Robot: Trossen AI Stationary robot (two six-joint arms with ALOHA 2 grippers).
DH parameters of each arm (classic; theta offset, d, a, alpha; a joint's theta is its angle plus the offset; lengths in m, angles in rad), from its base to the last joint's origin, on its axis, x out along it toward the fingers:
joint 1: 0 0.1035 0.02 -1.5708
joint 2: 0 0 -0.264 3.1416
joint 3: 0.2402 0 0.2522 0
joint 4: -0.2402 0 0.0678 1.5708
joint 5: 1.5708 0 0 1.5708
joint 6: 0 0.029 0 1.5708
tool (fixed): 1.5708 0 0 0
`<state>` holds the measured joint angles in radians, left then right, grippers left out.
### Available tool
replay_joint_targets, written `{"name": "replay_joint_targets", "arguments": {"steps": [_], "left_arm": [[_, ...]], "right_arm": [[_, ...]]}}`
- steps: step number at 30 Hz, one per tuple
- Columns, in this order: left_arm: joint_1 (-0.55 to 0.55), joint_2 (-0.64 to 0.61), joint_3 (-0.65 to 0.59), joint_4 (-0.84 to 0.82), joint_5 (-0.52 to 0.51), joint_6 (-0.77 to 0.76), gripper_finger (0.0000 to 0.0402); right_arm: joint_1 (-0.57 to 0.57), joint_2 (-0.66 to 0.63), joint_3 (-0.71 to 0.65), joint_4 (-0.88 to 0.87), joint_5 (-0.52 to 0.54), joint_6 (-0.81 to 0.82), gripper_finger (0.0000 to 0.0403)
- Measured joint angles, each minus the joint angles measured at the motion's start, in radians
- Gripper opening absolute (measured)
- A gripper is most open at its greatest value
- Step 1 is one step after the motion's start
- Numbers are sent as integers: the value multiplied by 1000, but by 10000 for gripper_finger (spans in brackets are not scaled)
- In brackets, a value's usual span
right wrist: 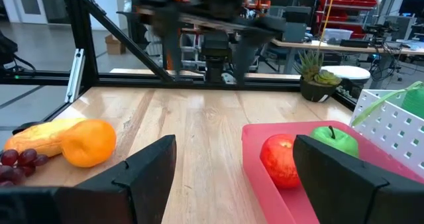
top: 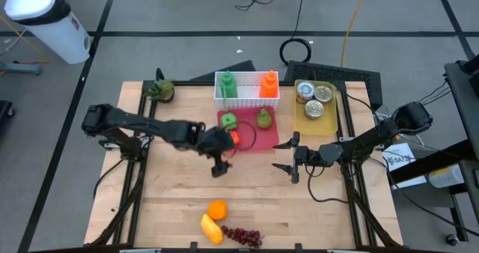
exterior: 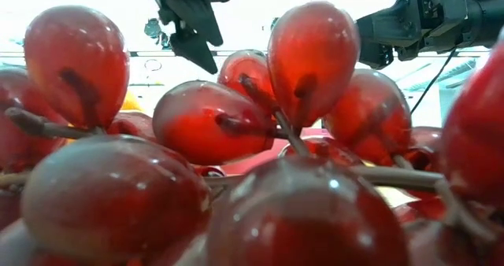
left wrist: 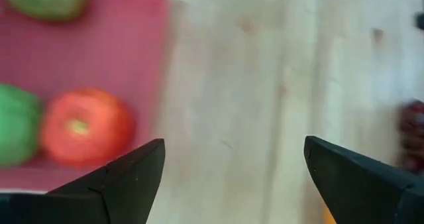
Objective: Pick & Place Food Item
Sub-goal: Put the orange into the red bin
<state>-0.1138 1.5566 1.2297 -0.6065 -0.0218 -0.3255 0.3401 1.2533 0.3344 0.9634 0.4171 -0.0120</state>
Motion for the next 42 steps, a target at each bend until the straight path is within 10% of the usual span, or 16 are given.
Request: {"name": "replay_joint_targets", "arguments": {"steps": [23,42], "left_arm": [[-486,228,0,213,-5,-423,363],[-360,240,0,-30,-129,-456,315]], "right_arm": [[0,0,0,12,0,34,283],[0,0,0,5,-3,33,283]]}}
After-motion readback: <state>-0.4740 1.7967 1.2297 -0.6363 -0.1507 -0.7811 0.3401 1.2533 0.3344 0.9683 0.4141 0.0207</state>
